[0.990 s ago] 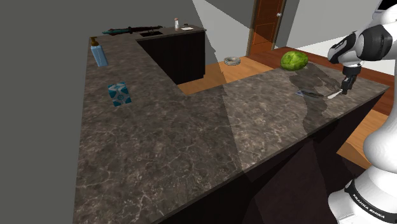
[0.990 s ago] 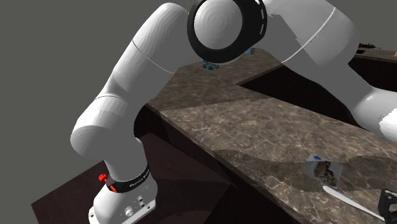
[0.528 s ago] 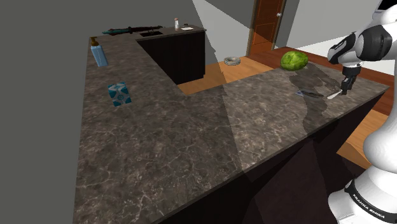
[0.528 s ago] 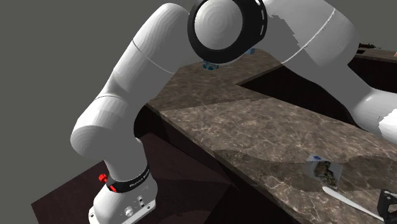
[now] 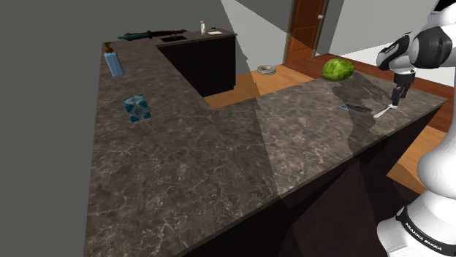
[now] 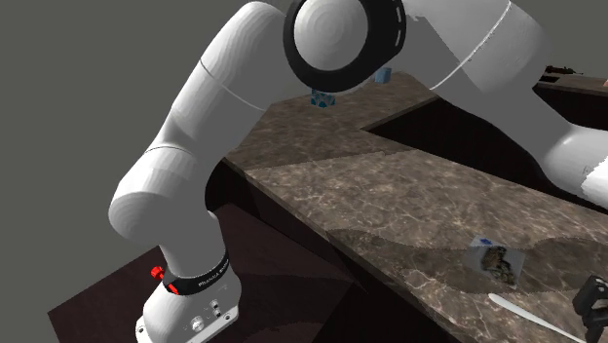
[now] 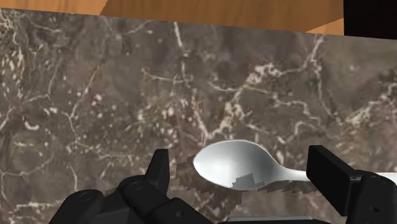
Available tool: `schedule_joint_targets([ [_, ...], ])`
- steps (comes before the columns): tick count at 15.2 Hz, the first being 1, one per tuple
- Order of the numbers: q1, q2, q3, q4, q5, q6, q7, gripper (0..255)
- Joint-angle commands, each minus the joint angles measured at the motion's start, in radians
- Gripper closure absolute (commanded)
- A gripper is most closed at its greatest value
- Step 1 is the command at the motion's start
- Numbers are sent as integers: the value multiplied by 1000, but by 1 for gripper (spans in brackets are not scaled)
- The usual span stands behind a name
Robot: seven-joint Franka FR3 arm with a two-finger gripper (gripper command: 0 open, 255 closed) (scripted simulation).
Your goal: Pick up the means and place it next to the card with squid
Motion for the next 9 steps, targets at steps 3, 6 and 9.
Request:
schedule_joint_targets([
  [3,15,-37,-7,27,-10,-64,4,0],
  [6,15,-37,-7,27,-10,-64,4,0],
  [9,15,-37,-7,27,-10,-64,4,0],
])
